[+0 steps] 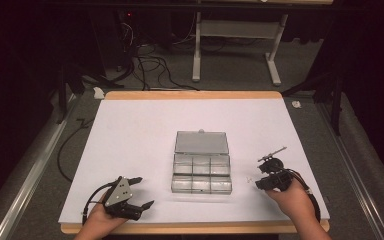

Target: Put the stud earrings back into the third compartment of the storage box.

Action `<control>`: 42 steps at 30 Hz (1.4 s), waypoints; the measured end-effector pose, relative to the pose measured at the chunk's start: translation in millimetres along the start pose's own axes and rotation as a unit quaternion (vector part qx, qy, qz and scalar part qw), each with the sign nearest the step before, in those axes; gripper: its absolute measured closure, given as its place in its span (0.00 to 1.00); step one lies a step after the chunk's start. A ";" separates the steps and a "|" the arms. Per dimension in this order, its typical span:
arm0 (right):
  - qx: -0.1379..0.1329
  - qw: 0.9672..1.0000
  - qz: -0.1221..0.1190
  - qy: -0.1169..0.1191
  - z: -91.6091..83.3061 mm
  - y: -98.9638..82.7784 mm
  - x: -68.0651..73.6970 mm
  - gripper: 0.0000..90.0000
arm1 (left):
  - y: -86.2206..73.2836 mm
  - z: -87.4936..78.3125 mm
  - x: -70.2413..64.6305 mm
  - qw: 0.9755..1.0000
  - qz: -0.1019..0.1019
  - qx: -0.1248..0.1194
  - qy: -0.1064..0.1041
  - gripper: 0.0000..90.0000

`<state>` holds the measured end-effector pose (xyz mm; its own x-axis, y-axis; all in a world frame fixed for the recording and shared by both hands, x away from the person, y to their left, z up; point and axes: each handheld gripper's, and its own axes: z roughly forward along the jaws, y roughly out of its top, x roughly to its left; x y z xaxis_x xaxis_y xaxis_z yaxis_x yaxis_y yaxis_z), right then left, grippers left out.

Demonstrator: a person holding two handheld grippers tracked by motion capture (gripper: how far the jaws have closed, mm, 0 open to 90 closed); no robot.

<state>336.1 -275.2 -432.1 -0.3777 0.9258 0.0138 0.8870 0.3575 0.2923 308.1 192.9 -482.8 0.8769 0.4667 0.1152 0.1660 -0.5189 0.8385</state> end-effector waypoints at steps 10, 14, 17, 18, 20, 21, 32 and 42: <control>0.038 0.999 -0.019 0.000 0.7 7.3 3.4 0.80 | 0.2 0.5 0.8 1.000 -0.003 0.002 -0.002 0.17; 0.047 0.999 -0.025 0.007 1.2 12.0 5.8 0.80 | 0.0 0.0 0.3 1.000 0.000 0.000 -0.001 0.17; 0.058 0.998 -0.033 0.005 1.8 15.7 8.6 0.80 | 0.3 0.6 1.0 1.000 -0.003 0.003 -0.003 0.17; 0.058 0.998 -0.035 0.007 2.0 16.6 9.0 0.80 | 0.2 0.5 0.7 1.000 -0.002 0.002 -0.002 0.17; 0.062 0.997 -0.034 0.006 2.0 19.4 10.9 0.80 | 0.1 0.0 0.3 1.000 0.001 0.000 -0.002 0.17; 0.062 0.997 -0.033 0.008 2.0 20.5 11.5 0.80 | 0.2 0.1 0.6 1.000 0.001 0.000 -0.002 0.17; 0.061 0.997 -0.036 -0.001 3.4 36.7 13.5 0.82 | 0.4 0.6 0.3 1.000 0.003 0.003 -0.004 0.17; 0.067 0.997 -0.027 -0.001 14.3 48.3 8.5 0.83 | 0.4 0.7 0.4 1.000 0.003 0.003 -0.006 0.17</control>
<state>379.5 -248.3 -431.5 -0.4262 0.9046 -0.0011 0.8925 0.4206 0.1628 308.9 192.4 -482.8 0.8827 0.4560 0.1134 0.1647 -0.5262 0.8343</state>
